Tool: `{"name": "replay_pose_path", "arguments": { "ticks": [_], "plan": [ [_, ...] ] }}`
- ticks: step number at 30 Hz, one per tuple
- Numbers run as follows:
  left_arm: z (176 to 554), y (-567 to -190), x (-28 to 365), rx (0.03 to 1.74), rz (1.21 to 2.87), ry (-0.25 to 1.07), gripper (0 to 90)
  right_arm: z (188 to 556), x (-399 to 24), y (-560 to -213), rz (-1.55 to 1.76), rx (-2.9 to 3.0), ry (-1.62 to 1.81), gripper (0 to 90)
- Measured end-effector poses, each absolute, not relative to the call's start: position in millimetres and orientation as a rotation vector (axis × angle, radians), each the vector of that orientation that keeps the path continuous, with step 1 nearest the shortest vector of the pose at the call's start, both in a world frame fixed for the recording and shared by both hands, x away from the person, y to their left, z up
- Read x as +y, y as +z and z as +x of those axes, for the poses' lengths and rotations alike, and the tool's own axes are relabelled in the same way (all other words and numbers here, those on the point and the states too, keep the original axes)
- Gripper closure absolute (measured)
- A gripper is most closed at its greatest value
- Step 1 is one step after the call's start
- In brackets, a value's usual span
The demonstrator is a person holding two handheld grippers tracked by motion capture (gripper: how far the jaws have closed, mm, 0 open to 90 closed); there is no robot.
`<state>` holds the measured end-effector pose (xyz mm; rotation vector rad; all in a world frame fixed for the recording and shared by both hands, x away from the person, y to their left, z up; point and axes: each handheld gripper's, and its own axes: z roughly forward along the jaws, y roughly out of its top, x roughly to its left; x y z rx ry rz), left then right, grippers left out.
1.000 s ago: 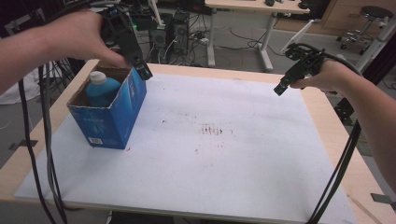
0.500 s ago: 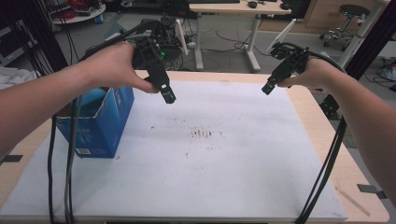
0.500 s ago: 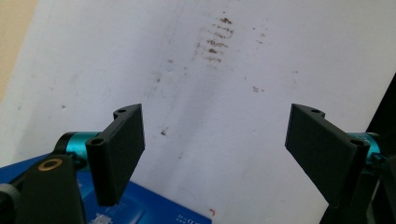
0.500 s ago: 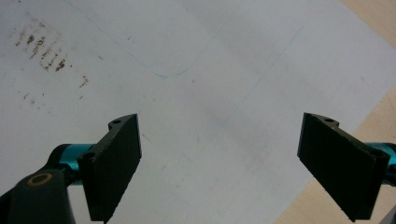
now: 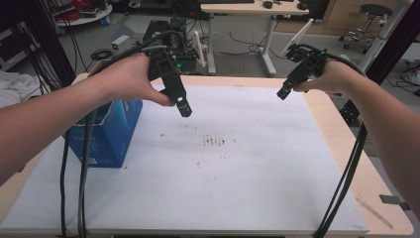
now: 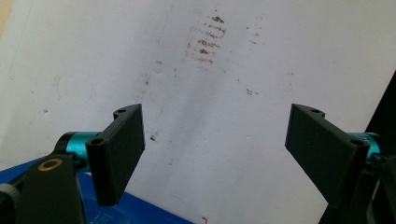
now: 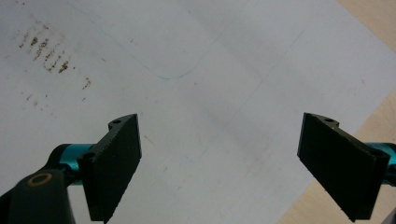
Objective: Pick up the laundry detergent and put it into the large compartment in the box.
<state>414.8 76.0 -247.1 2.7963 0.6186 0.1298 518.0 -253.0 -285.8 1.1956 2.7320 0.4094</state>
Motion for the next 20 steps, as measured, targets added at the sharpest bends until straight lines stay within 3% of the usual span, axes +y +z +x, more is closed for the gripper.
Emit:
{"name": "replay_pose_path", "arguments": {
  "ticks": [20],
  "plan": [
    [412.8, -244.7, 78.3, 0.639, 2.793, 0.151, 20.0, 517.8, -256.1, -286.5, 1.202, 2.731, 0.408, 12.7]
  ]
}}
